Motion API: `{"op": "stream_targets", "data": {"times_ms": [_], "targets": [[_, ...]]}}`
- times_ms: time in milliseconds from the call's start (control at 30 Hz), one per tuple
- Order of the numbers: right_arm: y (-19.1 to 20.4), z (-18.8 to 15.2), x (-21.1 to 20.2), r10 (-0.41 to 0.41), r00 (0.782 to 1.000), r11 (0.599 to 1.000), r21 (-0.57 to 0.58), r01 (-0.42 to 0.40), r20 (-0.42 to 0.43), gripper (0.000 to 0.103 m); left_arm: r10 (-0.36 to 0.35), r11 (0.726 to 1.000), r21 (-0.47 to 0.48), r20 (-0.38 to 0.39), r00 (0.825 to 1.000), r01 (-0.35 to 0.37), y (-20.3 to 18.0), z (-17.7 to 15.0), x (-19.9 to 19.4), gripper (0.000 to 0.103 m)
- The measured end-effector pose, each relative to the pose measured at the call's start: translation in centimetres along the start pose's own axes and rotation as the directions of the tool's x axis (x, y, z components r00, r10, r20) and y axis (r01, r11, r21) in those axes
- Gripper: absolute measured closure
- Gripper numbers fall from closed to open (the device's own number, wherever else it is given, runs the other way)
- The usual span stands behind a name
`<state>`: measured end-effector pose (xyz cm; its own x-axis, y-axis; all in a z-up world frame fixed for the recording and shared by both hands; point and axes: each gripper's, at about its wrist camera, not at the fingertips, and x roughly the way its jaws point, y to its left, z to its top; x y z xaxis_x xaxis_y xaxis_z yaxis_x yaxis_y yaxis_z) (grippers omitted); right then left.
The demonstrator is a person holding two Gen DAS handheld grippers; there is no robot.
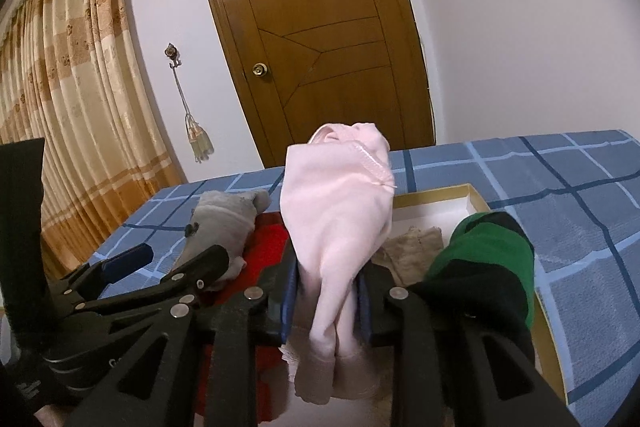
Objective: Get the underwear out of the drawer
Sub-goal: 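Release the grey sock onto the red garment while the right tool lowers the pink underwear, then open the right tool to release the pink underwear in the tray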
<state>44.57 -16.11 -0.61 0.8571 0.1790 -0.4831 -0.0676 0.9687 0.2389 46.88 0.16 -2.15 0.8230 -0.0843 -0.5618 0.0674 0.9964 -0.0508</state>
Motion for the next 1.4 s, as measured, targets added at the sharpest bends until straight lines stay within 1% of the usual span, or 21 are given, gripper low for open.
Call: {"op": "stream_targets", "data": {"times_ms": [33, 100, 167, 233, 267, 300, 367, 500, 567, 700, 800, 867, 1000, 1067, 1167, 1267, 1367, 1400], "targets": [[-0.1, 0.0, -0.2, 0.007, 1.000, 1.000, 0.005, -0.007, 0.007, 0.073, 0.001, 1.000, -0.004, 0.014, 1.000, -0.001, 0.1, 0.0, -0.2, 0.000], [-0.4, 0.1, -0.8, 0.030, 0.999, 0.999, 0.027, -0.031, 0.035, 0.069, 0.010, 1.000, -0.005, 0.060, 0.998, -0.010, 0.3, 0.1, -0.9, 0.001], [-0.6, 0.3, -1.8, 0.063, 0.994, 0.997, 0.044, -0.067, 0.085, 0.048, 0.020, 1.000, 0.001, 0.092, 0.996, -0.021, 0.2, 0.2, -1.4, 0.001], [-0.4, 0.4, -3.3, 0.070, 0.984, 0.997, 0.033, -0.076, 0.163, 0.038, 0.024, 1.000, 0.009, 0.110, 0.994, -0.026, 0.1, 0.2, -1.8, 0.001], [-0.1, 0.4, -4.2, 0.066, 0.975, 0.997, 0.016, -0.071, 0.213, 0.037, 0.024, 1.000, 0.015, 0.120, 0.993, -0.026, 0.0, 0.2, -2.0, 0.001], [0.0, 0.4, -4.7, 0.060, 0.969, 0.998, 0.003, -0.063, 0.239, 0.036, 0.027, 0.999, 0.021, 0.125, 0.992, -0.029, -0.1, 0.1, -2.1, 0.001], [0.6, 0.3, -5.0, 0.025, 0.966, 1.000, -0.025, -0.020, 0.258, 0.036, 0.029, 0.999, 0.028, 0.133, 0.991, -0.033, -0.1, 0.1, -2.2, 0.001], [1.0, 0.0, -4.6, 0.004, 0.972, 0.999, -0.032, 0.004, 0.234, 0.036, 0.025, 0.999, 0.019, 0.166, 0.986, -0.029, 0.1, -0.2, -3.0, 0.001], [1.1, -0.2, -4.9, 0.000, 0.968, 0.999, -0.039, 0.010, 0.249, 0.036, 0.027, 0.999, 0.018, 0.181, 0.983, -0.031, 0.1, -0.4, -3.4, 0.001], [1.4, -0.5, -6.0, -0.031, 0.954, 0.998, -0.050, 0.048, 0.297, 0.036, 0.026, 1.000, 0.009, 0.224, 0.974, -0.029, 0.3, -0.9, -4.6, 0.001], [1.2, -0.9, -6.7, -0.041, 0.949, 0.997, -0.045, 0.058, 0.314, 0.036, 0.027, 1.000, -0.007, 0.239, 0.971, -0.026, 0.6, -1.3, -5.1, 0.001], [1.1, -1.0, -6.9, -0.042, 0.951, 0.998, -0.037, 0.056, 0.307, 0.036, 0.016, 1.000, -0.020, 0.251, 0.968, -0.012, 0.9, -1.6, -5.4, 0.001], [0.8, -1.6, -7.8, -0.065, 0.950, 0.997, -0.008, 0.071, 0.304, 0.036, 0.036, 0.999, -0.017, 0.275, 0.961, -0.033, 0.9, -1.9, -5.9, 0.001], [0.5, -1.8, -8.2, -0.076, 0.948, 0.997, 0.009, 0.077, 0.309, 0.036, 0.045, 0.999, -0.005, 0.283, 0.958, -0.045, 0.7, -2.4, -6.1, 0.001], [0.3, -2.0, -8.7, -0.100, 0.941, 0.995, 0.025, 0.097, 0.322, 0.036, 0.048, 0.997, 0.038, 0.295, 0.954, -0.062, -0.1, -3.0, -6.4, 0.001], [0.4, -2.1, -8.9, -0.100, 0.942, 0.995, 0.025, 0.097, 0.320, 0.036, 0.041, 0.995, 0.072, 0.290, 0.956, -0.064, -0.7, -3.6, -6.8, 0.001], [0.6, -2.3, -9.5, -0.102, 0.938, 0.995, 0.016, 0.103, 0.330, 0.036, 0.040, 0.997, 0.053, 0.306, 0.951, -0.059, -0.4, -3.9, -7.6, 0.001], [0.8, -2.4, -9.7, -0.102, 0.936, 0.994, 0.012, 0.104, 0.336, 0.036, 0.046, 0.998, 0.034, 0.298, 0.953, -0.059, -0.1, -4.0, -7.7, 0.001]]}}
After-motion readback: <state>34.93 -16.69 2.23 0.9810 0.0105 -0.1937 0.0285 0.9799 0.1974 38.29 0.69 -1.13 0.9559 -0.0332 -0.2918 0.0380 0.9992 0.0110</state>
